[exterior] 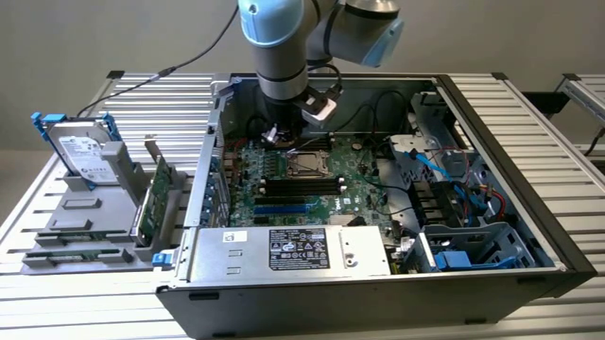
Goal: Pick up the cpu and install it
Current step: 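Install the first cpu locking lever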
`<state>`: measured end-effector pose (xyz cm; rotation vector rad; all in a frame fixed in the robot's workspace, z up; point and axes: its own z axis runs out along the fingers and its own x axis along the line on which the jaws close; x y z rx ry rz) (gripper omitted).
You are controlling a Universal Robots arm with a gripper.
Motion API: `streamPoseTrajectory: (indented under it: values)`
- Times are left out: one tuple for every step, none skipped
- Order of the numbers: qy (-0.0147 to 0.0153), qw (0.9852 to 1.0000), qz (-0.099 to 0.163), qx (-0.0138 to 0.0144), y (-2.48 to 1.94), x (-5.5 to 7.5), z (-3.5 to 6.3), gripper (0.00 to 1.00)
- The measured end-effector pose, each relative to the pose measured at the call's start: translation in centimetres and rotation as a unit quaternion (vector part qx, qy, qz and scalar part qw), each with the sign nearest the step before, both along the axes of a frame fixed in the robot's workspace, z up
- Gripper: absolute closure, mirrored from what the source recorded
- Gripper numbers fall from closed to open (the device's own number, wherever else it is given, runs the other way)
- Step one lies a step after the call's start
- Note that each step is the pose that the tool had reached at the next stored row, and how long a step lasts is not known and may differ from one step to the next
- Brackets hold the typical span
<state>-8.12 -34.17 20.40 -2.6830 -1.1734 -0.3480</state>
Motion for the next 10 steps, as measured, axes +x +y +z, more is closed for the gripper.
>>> streamPoseTrajectory:
  values:
    - [0.0,1.0,-0.002,0.0,0.0,0.05,0.0,0.89]
    - [0.0,1.0,-0.005,0.0,0.0,0.11,-0.01,0.89]
    - [0.0,1.0,-0.008,0.0,0.0,0.16,-0.02,0.89]
    - [0.0,0.9999,-0.011,0.0,0.0,0.21,-0.02,0.89]
    - [0.0,0.9999,-0.014,0.0,0.0,0.25,-0.03,0.89]
    - [0.0,0.9999,-0.017,0.0,0.0,0.29,-0.04,0.89]
    - [0.0,0.9998,-0.02,0.0,0.0,0.33,-0.04,0.89]
    - [0.0,0.9997,-0.023,0.0,0.0,0.36,-0.06,0.89]
    - [0.0,0.9997,-0.026,0.0,0.0,0.4,-0.07,0.89]
    - [0.0,0.9996,-0.028,0.0,0.0,0.42,-0.08,0.89]
